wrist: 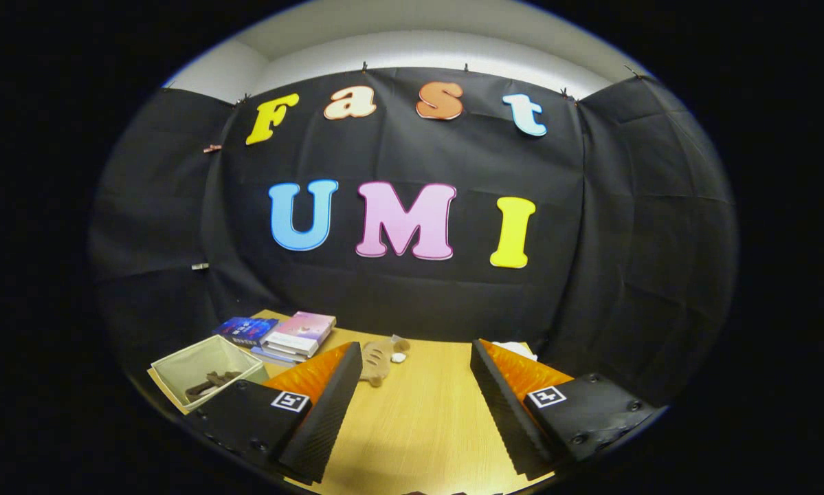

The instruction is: Open the storage box then place both shoes into the box .Put the left shoe in first, then the right shoe, with the right side of both shoes facing outward in a uniform manner.

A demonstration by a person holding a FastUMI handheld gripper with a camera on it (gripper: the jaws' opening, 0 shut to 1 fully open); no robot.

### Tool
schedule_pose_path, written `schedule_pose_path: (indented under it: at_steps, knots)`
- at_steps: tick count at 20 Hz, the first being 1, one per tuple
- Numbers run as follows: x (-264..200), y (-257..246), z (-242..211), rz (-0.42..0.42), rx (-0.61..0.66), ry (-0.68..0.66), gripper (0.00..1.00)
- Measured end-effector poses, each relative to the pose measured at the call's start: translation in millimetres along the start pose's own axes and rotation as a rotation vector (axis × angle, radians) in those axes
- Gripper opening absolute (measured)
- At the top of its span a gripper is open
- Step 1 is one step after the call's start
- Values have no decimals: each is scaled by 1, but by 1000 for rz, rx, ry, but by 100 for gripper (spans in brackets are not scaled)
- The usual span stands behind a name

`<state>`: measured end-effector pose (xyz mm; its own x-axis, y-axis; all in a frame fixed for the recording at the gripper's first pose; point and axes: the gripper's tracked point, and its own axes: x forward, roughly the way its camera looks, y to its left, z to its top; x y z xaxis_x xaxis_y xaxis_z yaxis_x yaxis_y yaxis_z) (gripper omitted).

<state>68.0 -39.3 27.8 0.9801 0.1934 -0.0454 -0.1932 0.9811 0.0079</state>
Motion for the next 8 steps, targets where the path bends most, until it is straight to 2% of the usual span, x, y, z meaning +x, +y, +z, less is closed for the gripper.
schedule_pose_path:
  at_steps: [4,8]
  knots:
    - [-4,6,-4,49,28,-15,99]
    - [-10,-4,0,51,54,-56,98]
